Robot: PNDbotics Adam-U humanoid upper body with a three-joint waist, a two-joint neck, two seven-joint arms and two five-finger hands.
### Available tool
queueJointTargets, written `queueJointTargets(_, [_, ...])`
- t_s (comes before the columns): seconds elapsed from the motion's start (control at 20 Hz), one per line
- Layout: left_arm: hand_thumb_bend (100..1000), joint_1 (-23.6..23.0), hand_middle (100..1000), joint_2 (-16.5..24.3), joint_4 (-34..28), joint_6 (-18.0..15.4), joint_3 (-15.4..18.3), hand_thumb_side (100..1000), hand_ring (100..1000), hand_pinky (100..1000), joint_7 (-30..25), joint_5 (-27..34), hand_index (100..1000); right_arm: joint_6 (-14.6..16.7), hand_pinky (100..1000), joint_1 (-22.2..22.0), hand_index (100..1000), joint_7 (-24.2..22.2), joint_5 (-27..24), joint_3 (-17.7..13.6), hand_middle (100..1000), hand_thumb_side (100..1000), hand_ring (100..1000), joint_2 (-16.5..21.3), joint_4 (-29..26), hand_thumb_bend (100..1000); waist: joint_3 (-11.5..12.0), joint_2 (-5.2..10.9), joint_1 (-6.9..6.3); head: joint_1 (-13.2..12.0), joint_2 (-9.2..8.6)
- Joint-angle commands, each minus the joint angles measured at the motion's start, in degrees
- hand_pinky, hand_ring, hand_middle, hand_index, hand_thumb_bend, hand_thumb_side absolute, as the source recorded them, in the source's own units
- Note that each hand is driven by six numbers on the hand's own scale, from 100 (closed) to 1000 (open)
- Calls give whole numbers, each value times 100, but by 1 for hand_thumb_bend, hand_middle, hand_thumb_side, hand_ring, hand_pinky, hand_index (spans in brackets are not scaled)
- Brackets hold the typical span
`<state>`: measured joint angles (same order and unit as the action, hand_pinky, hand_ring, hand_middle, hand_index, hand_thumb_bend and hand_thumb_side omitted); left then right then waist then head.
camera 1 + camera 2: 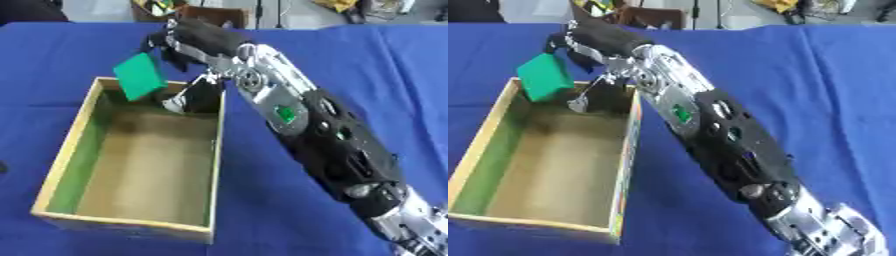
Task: Pick up objects on the table and place them in the box.
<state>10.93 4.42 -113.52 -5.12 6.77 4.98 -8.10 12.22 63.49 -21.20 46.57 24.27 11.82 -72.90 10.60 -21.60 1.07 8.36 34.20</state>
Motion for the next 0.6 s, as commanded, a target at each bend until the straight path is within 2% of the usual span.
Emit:
queueJointTargets(0.05, [100,49,475,21,-107,-8,-29,916,338,100,-15,18,492,248,725,87,175,-161,244,92,259,209,684,-28,76,100,20,103,-16,34,-38])
queueJointTargets(0.15, [100,49,475,22,-107,-7,-29,916,338,100,-14,22,492,398,728,99,197,-404,347,130,318,209,712,-36,119,100,24,106,-14,36,-32])
queueJointTargets(0.25, [100,49,475,23,-107,-4,-31,916,338,100,-14,24,492,569,740,118,273,-722,418,152,454,206,753,-33,124,100,22,108,-11,34,-26])
queueJointTargets(0.3, [100,50,475,23,-107,-4,-32,916,338,100,-15,25,492,659,745,128,292,-895,440,153,479,205,761,-30,115,100,20,108,-11,34,-23])
queueJointTargets(0.35, [100,50,475,23,-107,-3,-33,916,338,100,-16,25,492,774,772,138,451,-1087,441,163,583,199,796,-31,100,100,20,108,-10,37,-19])
queueJointTargets(0.4, [100,49,475,23,-107,-2,-34,916,338,100,-18,25,492,909,781,146,498,-1299,417,167,608,198,810,-33,86,100,20,108,-11,38,-17])
queueJointTargets(0.45, [100,47,475,22,-107,0,-36,916,338,100,-21,24,492,1047,803,152,637,-1513,366,165,682,188,840,-35,74,100,22,109,-12,39,-10])
queueJointTargets(0.55, [100,42,475,20,-107,0,-37,915,338,100,-26,23,493,1285,816,173,712,-1870,246,125,724,453,858,-28,34,100,27,112,-16,45,-2])
queueJointTargets(0.6, [100,41,475,20,-107,-1,-37,916,338,100,-27,22,493,1372,817,180,725,-1985,183,96,732,505,858,-21,6,100,30,113,-18,49,2])
